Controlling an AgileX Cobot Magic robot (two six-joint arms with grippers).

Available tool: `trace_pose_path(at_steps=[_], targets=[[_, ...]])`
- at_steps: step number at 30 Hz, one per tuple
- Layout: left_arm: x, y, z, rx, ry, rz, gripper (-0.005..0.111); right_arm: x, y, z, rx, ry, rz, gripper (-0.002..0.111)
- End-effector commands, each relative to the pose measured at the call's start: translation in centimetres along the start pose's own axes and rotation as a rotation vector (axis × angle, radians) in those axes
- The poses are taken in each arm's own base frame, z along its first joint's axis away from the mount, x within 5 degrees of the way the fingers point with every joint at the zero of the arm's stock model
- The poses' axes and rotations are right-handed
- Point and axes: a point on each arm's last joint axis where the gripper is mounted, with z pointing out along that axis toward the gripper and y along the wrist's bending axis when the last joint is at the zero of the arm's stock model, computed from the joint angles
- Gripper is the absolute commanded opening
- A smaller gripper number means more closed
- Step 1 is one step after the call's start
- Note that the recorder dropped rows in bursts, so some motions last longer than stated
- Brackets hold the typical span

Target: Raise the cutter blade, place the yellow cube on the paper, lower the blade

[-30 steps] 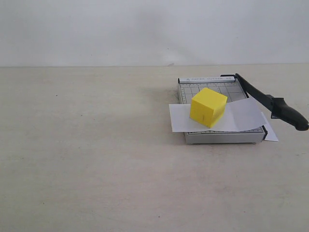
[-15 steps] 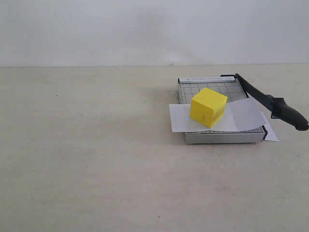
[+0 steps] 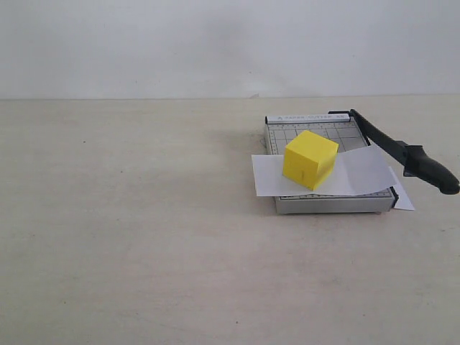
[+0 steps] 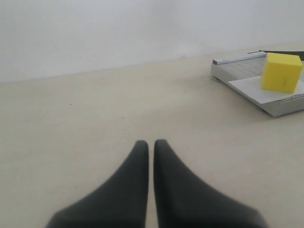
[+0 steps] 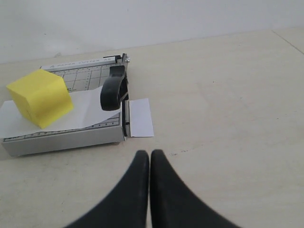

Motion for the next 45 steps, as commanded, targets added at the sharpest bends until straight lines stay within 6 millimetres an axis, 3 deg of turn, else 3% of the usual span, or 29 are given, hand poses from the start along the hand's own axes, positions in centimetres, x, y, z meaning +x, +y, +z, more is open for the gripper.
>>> trace_pose_path(at_steps=[1,45], targets=[[-0.17,0.15,-0.03,-0.017,-0.019,-0.011,0.004,0.14,-0.02,-0.03,0.001,-0.001,-0.013,0.001],[-0.04,0.46,-0.04,-0.069,0.009,-0.022,0.004,0.07,-0.03,-0.03,0.001,-0.009,-0.012,0.001]])
